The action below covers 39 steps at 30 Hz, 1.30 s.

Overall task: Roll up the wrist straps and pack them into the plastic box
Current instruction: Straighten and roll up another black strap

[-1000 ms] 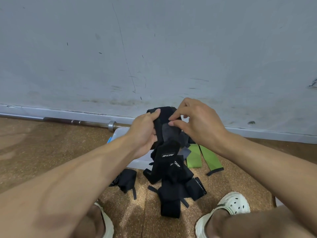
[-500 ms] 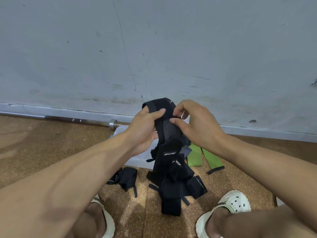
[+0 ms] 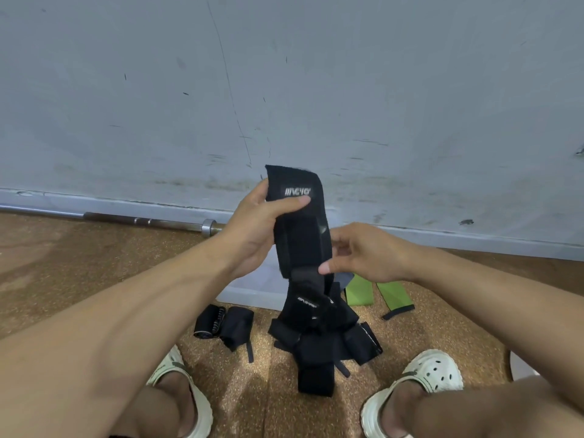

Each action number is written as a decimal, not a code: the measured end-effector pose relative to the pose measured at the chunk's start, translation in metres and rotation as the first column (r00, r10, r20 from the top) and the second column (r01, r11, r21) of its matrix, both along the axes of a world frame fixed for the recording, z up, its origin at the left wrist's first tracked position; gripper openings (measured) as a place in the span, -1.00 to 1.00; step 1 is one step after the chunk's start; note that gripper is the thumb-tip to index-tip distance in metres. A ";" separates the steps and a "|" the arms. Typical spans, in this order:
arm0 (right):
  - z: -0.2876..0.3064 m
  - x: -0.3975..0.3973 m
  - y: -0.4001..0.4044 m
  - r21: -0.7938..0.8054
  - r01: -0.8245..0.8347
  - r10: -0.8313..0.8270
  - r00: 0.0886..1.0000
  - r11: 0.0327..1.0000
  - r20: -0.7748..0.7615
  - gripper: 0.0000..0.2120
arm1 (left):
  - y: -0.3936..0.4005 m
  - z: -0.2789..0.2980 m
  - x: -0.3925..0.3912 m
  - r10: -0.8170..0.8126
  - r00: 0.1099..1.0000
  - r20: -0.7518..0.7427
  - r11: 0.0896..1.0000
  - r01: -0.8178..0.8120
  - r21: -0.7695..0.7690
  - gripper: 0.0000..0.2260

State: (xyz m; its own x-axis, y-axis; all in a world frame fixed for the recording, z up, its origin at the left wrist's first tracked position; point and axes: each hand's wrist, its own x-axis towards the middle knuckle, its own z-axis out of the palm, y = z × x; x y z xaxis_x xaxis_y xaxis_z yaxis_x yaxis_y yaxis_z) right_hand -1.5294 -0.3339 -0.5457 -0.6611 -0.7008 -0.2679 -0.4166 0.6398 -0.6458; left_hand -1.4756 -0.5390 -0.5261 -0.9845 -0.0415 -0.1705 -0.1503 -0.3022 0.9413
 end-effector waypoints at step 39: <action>-0.001 -0.073 0.080 -0.587 0.797 -0.832 0.418 0.143 0.365 -0.75 | -0.007 -0.037 0.012 -0.440 0.776 0.452 0.785 0.577 -0.226 -0.83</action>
